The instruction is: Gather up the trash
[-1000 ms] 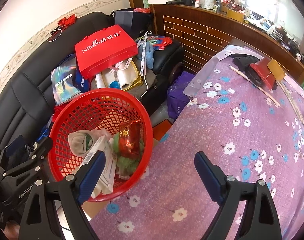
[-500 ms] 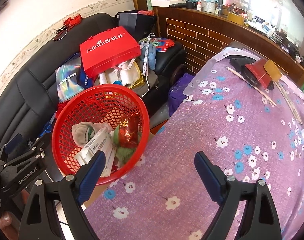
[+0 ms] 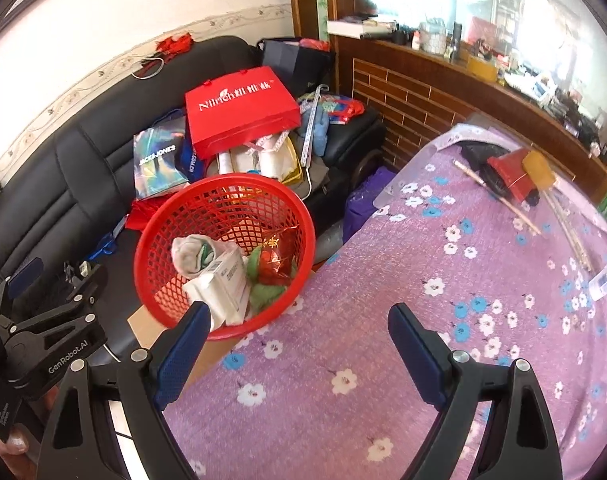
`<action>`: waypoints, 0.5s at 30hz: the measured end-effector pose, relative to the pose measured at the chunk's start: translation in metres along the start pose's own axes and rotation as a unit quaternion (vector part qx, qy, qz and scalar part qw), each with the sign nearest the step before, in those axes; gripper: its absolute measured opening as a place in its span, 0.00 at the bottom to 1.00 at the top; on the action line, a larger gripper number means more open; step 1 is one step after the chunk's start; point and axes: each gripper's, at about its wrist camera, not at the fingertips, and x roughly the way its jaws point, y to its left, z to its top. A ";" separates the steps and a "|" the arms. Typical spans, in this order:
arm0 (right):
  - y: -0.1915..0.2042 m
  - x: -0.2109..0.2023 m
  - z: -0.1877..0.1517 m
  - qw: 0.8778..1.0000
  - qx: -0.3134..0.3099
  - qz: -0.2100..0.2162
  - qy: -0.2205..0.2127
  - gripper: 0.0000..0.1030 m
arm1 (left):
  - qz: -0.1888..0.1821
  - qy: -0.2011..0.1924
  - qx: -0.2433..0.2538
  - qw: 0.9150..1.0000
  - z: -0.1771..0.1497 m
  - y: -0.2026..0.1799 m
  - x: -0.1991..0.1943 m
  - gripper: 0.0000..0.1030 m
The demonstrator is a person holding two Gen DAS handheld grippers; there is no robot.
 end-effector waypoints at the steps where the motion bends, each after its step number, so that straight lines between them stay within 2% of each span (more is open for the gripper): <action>1: 0.000 -0.007 -0.004 1.000 -0.004 0.001 -0.004 0.91 | -0.002 0.001 -0.002 1.000 -0.002 0.001 -0.005 0.96; 15: -0.001 -0.077 -0.061 0.998 -0.034 0.004 -0.049 0.92 | -0.014 0.008 -0.009 1.000 -0.040 -0.008 -0.065 0.96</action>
